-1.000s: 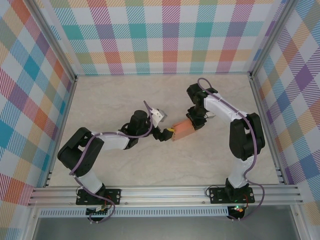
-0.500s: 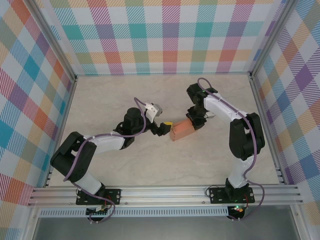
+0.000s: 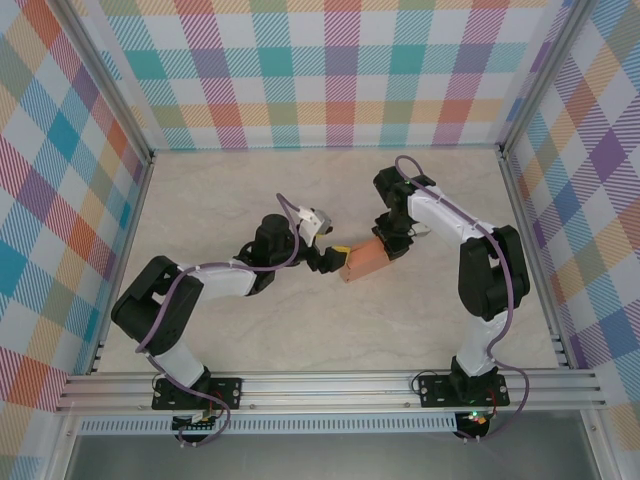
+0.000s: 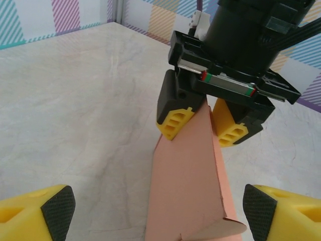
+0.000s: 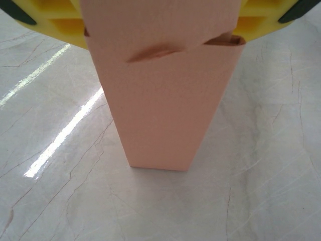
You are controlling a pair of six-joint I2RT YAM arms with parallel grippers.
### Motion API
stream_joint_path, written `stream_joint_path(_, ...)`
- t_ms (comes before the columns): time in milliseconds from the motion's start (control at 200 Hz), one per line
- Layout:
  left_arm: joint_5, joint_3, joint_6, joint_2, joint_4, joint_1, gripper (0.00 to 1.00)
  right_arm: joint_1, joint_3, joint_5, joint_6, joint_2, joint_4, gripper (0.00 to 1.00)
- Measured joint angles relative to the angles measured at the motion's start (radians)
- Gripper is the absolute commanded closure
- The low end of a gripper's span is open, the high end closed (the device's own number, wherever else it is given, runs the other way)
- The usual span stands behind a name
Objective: Fold the paper box
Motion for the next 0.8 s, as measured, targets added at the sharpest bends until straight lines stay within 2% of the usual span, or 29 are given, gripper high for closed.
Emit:
stream_joint_path(270, 0.024, 0.037, 0.000, 0.021, -0.045, -0.001, 0.17, 0.000, 0.000, -0.003, 0.000, 0.000, 0.000, 0.68)
stream_joint_path(480, 0.046, 0.054, 0.001, 0.021, -0.078, -0.007, 0.25, -0.001, 0.000, -0.003, 0.000, 0.000, 0.000, 0.68)
stream_joint_path(800, 0.067, 0.056, 0.012, 0.021, -0.114, -0.013, 0.30, -0.001, 0.000, -0.003, -0.001, 0.000, 0.000, 0.68)
